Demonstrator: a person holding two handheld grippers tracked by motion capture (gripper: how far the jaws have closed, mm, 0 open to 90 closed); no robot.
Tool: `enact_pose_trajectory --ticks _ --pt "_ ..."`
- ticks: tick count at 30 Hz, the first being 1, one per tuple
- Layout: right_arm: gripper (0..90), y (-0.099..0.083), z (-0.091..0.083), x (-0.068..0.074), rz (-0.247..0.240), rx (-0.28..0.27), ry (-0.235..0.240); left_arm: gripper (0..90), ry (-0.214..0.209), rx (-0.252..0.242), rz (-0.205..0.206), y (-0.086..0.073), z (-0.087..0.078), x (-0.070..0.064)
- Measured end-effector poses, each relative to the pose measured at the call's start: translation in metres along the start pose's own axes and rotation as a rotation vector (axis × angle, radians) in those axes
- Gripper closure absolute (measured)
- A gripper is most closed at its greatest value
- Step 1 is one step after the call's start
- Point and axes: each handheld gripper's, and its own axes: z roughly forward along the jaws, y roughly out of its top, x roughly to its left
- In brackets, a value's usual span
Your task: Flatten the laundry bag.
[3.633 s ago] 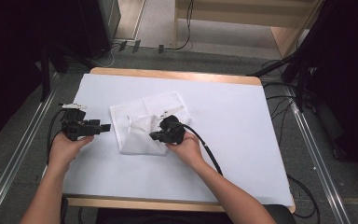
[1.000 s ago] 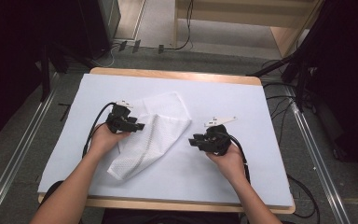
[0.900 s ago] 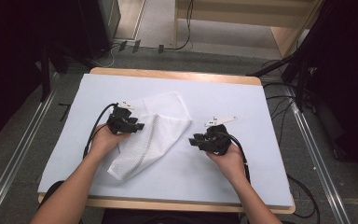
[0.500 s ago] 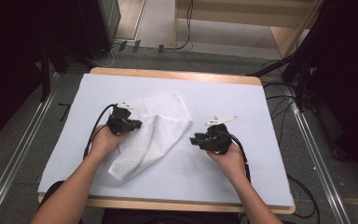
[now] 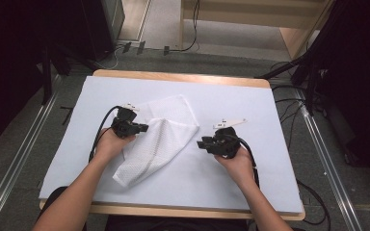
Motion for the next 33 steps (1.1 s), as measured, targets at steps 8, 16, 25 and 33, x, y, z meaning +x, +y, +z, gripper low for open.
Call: enact_pose_trajectory --ticks 8,16,25,33 --pt "68.7 0.0 -0.003 -0.004 0.011 -0.006 -0.008 90.0 -0.075 -0.066 0.023 0.014 -0.021 -0.018" --pt "68.7 0.001 -0.006 -0.008 0.021 -0.015 -0.018 90.0 -0.098 -0.071 0.084 0.023 -0.033 -0.044" --pt "68.7 0.002 -0.014 -0.018 0.051 -0.04 -0.034 90.0 -0.186 -0.047 0.143 0.039 -0.036 -0.091" --pt "68.7 0.003 -0.022 -0.03 0.075 -0.057 -0.057 90.0 -0.241 -0.036 0.183 0.045 -0.032 -0.117"
